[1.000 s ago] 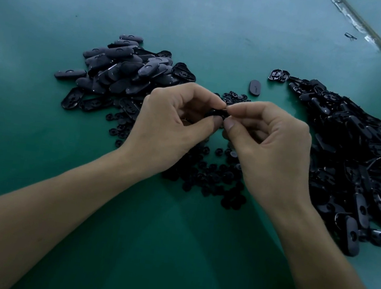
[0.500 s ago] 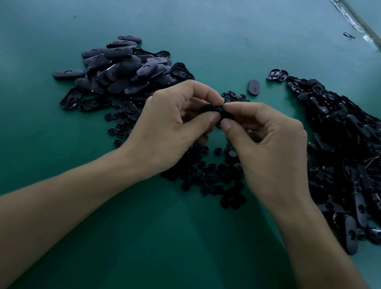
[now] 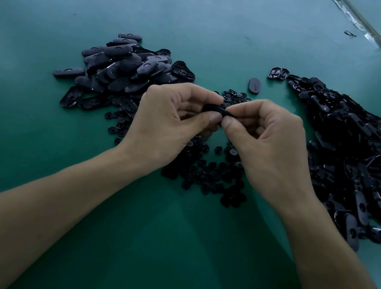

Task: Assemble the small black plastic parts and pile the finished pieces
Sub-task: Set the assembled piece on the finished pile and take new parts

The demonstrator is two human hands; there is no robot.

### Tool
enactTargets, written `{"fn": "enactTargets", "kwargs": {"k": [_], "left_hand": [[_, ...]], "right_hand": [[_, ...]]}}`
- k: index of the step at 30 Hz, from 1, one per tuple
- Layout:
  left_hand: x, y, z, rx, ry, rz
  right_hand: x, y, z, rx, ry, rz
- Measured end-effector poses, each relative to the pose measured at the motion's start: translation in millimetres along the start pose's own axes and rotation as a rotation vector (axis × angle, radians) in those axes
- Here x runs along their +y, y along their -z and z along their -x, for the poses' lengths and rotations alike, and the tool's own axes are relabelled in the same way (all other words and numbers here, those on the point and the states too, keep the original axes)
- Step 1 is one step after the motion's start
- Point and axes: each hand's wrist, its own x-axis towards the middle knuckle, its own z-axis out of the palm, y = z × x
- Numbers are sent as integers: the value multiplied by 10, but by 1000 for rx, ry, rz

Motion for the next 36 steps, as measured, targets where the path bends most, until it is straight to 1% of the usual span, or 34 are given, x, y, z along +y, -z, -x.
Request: {"fn": "enactTargets", "kwargs": {"k": [6,14,18,20,21,23,25,27,29,31,33,36], "left_hand": [[12,-11,12,19,-15,-8],[9,-4,21,60,-7,-42],[-3,-3,21,45,8,21],[-15,2,5,68,19,41],[-22,7,-4,96,20,47],[-44,26,-34,172,30,89],[-59,42,-61,249,50,144],[-64,41,-83,316,86,191],[-58,34,-111,373,127,243],[-51,45,-141,435,171,305],[-44,57,-163,485,205,356],[-44,62,-168,530,229,357]], "right_hand": [[1,-5,-14,22,-50,-27],[-14,23,10,12,-44,-18],[-37,34,13,11,-30,6],[-49,36,21,37,-24,74],[-53,47,28,58,-19,146],[-43,96,40,85,-23,400],[-27,174,45,73,-104,686],[-39,242,43,49,-228,829],[-68,268,51,21,-304,859],[-80,267,59,-24,-338,887],[-73,272,56,-35,-346,892],[-38,280,44,-13,-334,836]]}}
